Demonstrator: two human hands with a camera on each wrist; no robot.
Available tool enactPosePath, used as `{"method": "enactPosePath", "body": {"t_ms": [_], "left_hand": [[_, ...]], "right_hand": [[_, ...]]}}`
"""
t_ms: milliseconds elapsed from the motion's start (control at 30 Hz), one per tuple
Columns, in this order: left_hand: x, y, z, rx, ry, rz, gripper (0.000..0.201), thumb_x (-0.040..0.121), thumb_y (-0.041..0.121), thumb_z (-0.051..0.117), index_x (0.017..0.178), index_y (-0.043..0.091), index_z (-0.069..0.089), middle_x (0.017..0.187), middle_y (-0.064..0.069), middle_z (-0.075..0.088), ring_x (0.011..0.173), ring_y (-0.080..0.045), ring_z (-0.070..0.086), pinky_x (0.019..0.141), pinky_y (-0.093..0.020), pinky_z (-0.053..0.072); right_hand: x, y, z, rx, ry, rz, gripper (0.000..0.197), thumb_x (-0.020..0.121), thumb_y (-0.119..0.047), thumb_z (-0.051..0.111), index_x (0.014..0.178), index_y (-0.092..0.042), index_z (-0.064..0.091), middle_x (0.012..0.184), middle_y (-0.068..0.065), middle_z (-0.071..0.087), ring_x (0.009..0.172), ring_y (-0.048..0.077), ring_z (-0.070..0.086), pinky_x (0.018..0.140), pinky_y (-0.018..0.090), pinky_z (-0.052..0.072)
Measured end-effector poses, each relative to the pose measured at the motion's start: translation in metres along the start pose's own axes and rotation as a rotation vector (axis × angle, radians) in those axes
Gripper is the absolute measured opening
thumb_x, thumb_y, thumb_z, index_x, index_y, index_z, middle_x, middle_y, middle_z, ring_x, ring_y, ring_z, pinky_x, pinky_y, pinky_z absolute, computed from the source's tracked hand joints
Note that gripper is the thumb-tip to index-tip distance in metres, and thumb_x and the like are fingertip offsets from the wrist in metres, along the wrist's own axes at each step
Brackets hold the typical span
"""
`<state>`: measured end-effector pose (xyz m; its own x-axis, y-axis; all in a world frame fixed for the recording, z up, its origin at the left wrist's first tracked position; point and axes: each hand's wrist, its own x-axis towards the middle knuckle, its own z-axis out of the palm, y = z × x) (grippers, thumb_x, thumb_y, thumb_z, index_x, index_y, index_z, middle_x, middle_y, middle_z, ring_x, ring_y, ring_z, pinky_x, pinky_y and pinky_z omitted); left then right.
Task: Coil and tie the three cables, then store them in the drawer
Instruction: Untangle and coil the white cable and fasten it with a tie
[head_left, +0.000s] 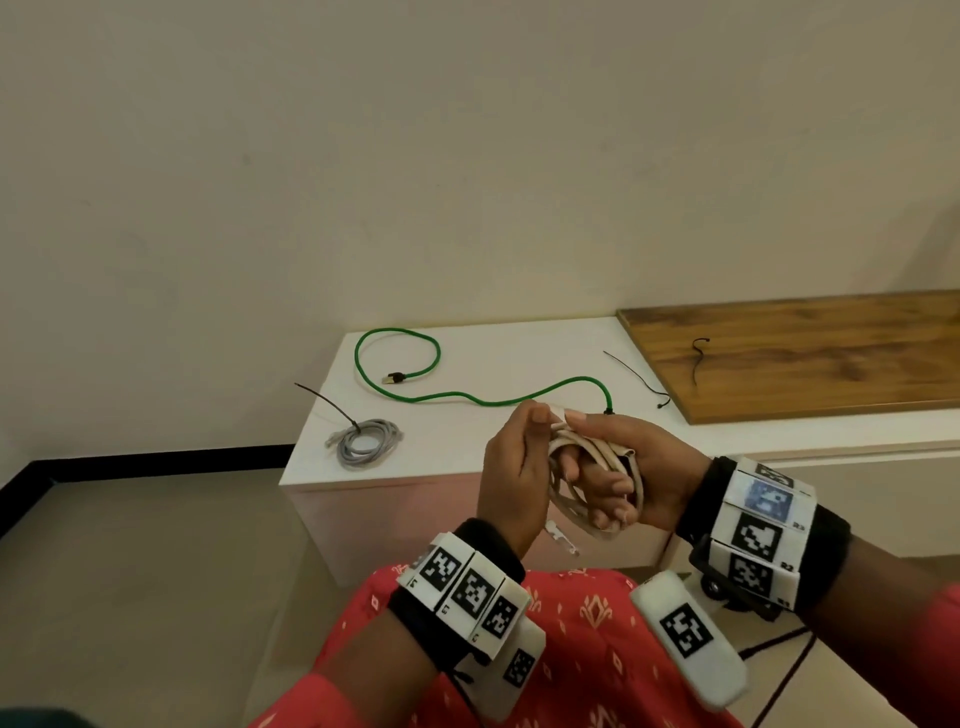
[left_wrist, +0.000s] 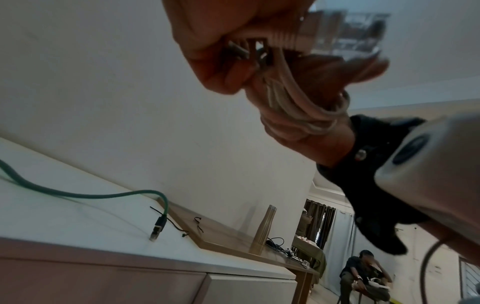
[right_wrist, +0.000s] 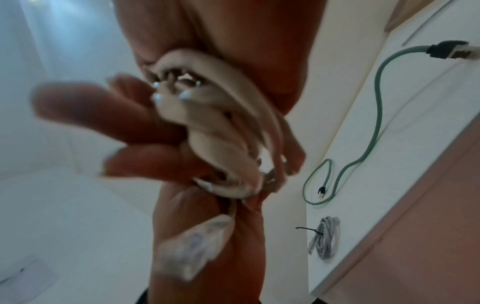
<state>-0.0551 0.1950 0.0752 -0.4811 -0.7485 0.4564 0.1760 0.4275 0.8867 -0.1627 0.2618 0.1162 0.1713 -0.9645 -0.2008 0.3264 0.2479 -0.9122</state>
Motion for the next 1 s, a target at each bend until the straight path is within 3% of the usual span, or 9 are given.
{"method": "enactPosePath", "body": {"t_ms": [167, 300, 367, 533, 633, 733, 800, 900, 1000], "left_hand": [[0.0, -0.001, 0.004, 0.122, 0.175, 0.031, 0.038, 0.081, 0.057, 0.022, 0.068, 0.028, 0.044, 0.057, 0.008, 0.049, 0.056, -0.015, 0.049, 0.06, -0.037, 0.043], [0.003, 0.001, 0.005, 0.234, 0.239, 0.016, 0.042, 0.088, 0.049, 0.026, 0.071, 0.017, 0.047, 0.054, 0.011, 0.046, 0.052, -0.005, 0.045, 0.055, -0.023, 0.036], [0.006, 0.002, 0.005, 0.243, 0.254, -0.027, 0.039, 0.092, 0.042, 0.029, 0.072, 0.014, 0.049, 0.056, 0.011, 0.048, 0.055, -0.007, 0.048, 0.056, -0.02, 0.036], [0.002, 0.006, 0.009, 0.036, 0.148, -0.138, 0.05, 0.094, 0.043, 0.027, 0.084, 0.004, 0.056, 0.07, -0.009, 0.058, 0.067, -0.018, 0.055, 0.064, -0.032, 0.047], [-0.012, 0.012, 0.017, -0.123, 0.067, -0.232, 0.037, 0.092, 0.041, 0.029, 0.094, 0.014, 0.054, 0.082, -0.007, 0.058, 0.075, -0.016, 0.055, 0.068, -0.027, 0.048], [-0.02, 0.013, 0.022, -0.251, 0.058, -0.341, 0.045, 0.083, 0.05, 0.032, 0.098, 0.014, 0.054, 0.086, -0.01, 0.06, 0.081, -0.024, 0.059, 0.075, -0.04, 0.051], [-0.019, 0.012, 0.021, -0.301, 0.038, -0.401, 0.046, 0.087, 0.047, 0.034, 0.105, 0.011, 0.056, 0.099, -0.017, 0.064, 0.091, -0.029, 0.063, 0.083, -0.046, 0.052], [-0.019, 0.012, 0.019, -0.357, -0.009, -0.46, 0.037, 0.095, 0.038, 0.031, 0.106, 0.013, 0.057, 0.106, -0.022, 0.063, 0.093, -0.03, 0.062, 0.087, -0.05, 0.05], [-0.02, 0.008, 0.016, -0.398, -0.064, -0.481, 0.04, 0.097, 0.034, 0.031, 0.112, 0.008, 0.056, 0.106, -0.025, 0.064, 0.086, -0.028, 0.063, 0.081, -0.045, 0.053]], "right_hand": [[0.002, 0.002, 0.015, 0.002, 0.348, -0.114, 0.038, 0.079, -0.033, 0.054, 0.055, -0.004, 0.054, 0.03, 0.001, 0.043, 0.024, 0.012, 0.039, 0.036, 0.018, 0.039], [0.006, 0.013, 0.018, -0.29, 0.576, -0.279, 0.041, 0.089, -0.034, 0.049, 0.066, -0.002, 0.057, 0.038, -0.003, 0.045, 0.033, 0.011, 0.039, 0.041, 0.021, 0.037], [0.009, 0.019, 0.018, -0.409, 0.638, -0.373, 0.037, 0.09, -0.029, 0.051, 0.075, 0.004, 0.06, 0.041, -0.007, 0.045, 0.038, 0.008, 0.042, 0.044, 0.023, 0.038], [0.013, 0.024, 0.016, -0.368, 0.746, -0.51, 0.029, 0.09, -0.025, 0.051, 0.071, -0.004, 0.058, 0.038, -0.009, 0.041, 0.036, 0.006, 0.035, 0.041, 0.021, 0.031], [0.011, 0.023, 0.01, -0.29, 0.792, -0.525, 0.029, 0.091, -0.027, 0.05, 0.07, -0.007, 0.059, 0.038, -0.007, 0.041, 0.036, 0.008, 0.036, 0.039, 0.02, 0.031], [0.01, 0.025, 0.008, -0.247, 0.805, -0.522, 0.031, 0.091, -0.029, 0.049, 0.073, -0.007, 0.06, 0.041, -0.005, 0.04, 0.036, 0.008, 0.035, 0.037, 0.018, 0.031], [0.011, 0.026, 0.007, -0.235, 0.82, -0.52, 0.031, 0.091, -0.029, 0.048, 0.07, -0.009, 0.059, 0.043, -0.004, 0.04, 0.037, 0.008, 0.036, 0.039, 0.019, 0.032], [0.013, 0.03, 0.003, -0.175, 0.836, -0.523, 0.031, 0.091, -0.029, 0.05, 0.068, -0.01, 0.058, 0.052, 0.007, 0.048, 0.048, 0.02, 0.044, 0.052, 0.029, 0.041], [0.015, 0.035, 0.001, -0.123, 0.85, -0.494, 0.031, 0.092, -0.029, 0.05, 0.073, -0.006, 0.06, 0.063, 0.016, 0.054, 0.059, 0.026, 0.052, 0.063, 0.038, 0.046]]}}
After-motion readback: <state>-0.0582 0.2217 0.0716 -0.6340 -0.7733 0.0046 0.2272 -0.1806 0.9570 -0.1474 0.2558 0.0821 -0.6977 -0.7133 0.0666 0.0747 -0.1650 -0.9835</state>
